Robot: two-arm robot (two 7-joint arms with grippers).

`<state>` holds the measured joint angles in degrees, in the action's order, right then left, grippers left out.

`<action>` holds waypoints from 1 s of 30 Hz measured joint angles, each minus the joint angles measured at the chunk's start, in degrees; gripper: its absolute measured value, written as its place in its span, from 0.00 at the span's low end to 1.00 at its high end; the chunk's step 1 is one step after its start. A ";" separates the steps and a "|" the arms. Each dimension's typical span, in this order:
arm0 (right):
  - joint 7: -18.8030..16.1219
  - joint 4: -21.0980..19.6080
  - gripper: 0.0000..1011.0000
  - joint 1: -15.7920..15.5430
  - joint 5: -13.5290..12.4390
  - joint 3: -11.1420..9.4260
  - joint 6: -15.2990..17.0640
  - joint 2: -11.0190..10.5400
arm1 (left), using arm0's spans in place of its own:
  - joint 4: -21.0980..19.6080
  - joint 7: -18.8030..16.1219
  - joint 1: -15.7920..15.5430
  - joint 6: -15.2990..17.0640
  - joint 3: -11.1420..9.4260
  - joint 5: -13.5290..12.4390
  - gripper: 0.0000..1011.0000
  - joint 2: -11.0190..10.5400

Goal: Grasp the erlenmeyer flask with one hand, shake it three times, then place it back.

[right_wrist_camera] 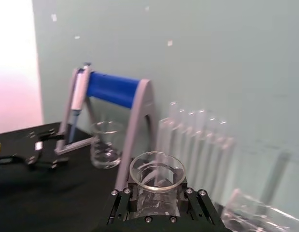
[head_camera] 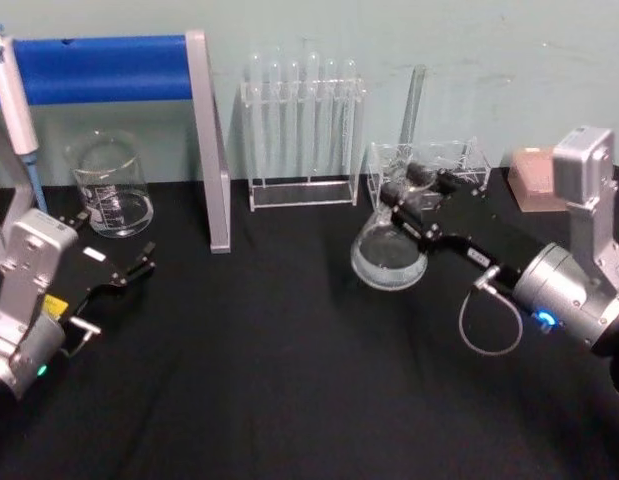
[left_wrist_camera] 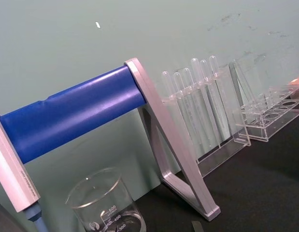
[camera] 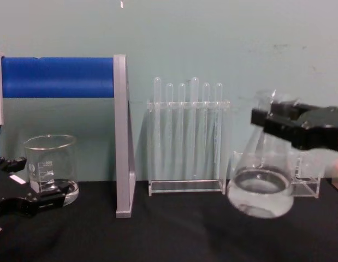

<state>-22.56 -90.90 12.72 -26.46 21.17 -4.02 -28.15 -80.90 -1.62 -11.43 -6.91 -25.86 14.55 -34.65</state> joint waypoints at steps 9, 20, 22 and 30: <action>6.37 -4.47 0.44 -3.28 1.40 -4.13 2.69 0.69 | 0.00 0.00 0.00 0.00 0.00 0.00 0.99 0.00; 8.19 -6.13 0.44 -5.19 2.60 -6.74 3.86 1.94 | 0.00 0.00 0.00 0.00 0.00 0.00 0.99 0.00; 7.75 -6.18 0.44 -5.24 2.74 -6.86 3.91 2.23 | 0.00 0.00 0.00 0.00 0.00 0.00 0.99 0.00; 4.03 -5.78 0.44 -4.43 3.09 -5.80 4.01 3.18 | 0.00 0.00 0.00 0.00 0.00 0.00 0.99 0.00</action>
<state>-18.53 -96.68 8.29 -23.37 15.37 0.00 -24.97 -80.90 -1.62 -11.43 -6.91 -25.86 14.55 -34.65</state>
